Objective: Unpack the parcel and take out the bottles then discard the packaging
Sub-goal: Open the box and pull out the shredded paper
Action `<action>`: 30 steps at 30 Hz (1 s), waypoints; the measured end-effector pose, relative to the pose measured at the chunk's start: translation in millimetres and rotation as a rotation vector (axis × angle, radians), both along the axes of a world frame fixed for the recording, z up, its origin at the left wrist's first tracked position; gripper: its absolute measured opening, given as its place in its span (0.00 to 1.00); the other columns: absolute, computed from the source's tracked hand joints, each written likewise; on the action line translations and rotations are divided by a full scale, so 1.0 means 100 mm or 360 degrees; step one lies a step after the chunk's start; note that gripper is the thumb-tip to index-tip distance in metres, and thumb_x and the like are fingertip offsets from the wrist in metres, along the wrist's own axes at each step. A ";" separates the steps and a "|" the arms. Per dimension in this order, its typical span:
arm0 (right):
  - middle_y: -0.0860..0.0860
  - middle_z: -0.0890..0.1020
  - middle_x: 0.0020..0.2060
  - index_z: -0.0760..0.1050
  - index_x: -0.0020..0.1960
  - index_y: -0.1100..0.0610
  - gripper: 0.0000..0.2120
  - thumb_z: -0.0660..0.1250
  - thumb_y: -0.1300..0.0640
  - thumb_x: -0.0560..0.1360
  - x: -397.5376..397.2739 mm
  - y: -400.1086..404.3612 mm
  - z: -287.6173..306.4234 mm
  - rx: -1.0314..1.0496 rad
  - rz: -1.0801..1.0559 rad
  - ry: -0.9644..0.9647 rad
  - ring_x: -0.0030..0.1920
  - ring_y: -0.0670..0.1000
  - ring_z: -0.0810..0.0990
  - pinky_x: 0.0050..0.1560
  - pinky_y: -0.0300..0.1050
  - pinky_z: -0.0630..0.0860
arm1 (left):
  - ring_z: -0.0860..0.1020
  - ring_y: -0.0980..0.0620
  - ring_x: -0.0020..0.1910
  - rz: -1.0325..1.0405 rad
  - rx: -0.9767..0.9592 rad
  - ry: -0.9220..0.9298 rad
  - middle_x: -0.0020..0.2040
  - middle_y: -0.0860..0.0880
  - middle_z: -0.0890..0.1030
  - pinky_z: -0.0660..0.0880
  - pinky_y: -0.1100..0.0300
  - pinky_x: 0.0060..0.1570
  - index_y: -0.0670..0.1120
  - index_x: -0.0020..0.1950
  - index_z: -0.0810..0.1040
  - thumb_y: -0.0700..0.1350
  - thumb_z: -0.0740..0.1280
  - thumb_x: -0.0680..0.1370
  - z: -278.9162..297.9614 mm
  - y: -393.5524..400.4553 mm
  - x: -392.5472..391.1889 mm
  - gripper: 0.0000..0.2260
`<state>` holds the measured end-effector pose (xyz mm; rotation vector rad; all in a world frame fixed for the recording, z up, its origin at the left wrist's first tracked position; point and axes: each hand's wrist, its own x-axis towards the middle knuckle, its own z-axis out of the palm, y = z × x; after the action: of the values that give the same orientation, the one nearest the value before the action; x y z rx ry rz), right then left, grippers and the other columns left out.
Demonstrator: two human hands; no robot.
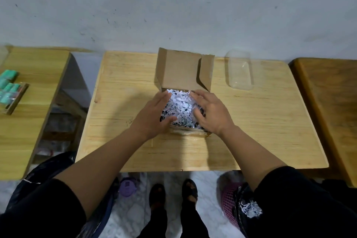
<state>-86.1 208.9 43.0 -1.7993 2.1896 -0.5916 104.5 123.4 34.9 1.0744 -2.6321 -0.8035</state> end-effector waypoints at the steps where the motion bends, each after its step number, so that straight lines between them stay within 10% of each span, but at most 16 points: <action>1: 0.54 0.72 0.68 0.69 0.69 0.55 0.24 0.62 0.52 0.73 -0.01 0.01 0.03 0.0052 0.0003 0.0028 0.67 0.54 0.70 0.67 0.47 0.68 | 0.57 0.46 0.75 -0.0052 -0.0041 -0.0063 0.75 0.44 0.61 0.59 0.49 0.73 0.41 0.74 0.58 0.55 0.66 0.74 0.04 -0.02 -0.01 0.35; 7: 0.50 0.54 0.76 0.50 0.75 0.54 0.35 0.59 0.42 0.75 -0.04 -0.01 0.22 0.0518 0.0044 0.0130 0.75 0.51 0.54 0.74 0.45 0.55 | 0.49 0.46 0.77 -0.0110 -0.0102 -0.0514 0.78 0.45 0.51 0.53 0.52 0.73 0.42 0.76 0.48 0.58 0.62 0.76 0.22 -0.08 -0.16 0.37; 30: 0.56 0.50 0.76 0.41 0.76 0.50 0.49 0.73 0.54 0.69 0.10 -0.15 -0.09 0.0804 0.0055 -0.0076 0.75 0.57 0.56 0.70 0.48 0.63 | 0.53 0.44 0.76 -0.0189 0.0067 -0.0697 0.77 0.41 0.50 0.62 0.51 0.71 0.44 0.76 0.42 0.45 0.69 0.74 -0.07 -0.10 -0.51 0.42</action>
<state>-76.4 193.4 34.3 -1.5287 2.0328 -0.0565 53.5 113.0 28.4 1.2348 -3.0775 -0.7149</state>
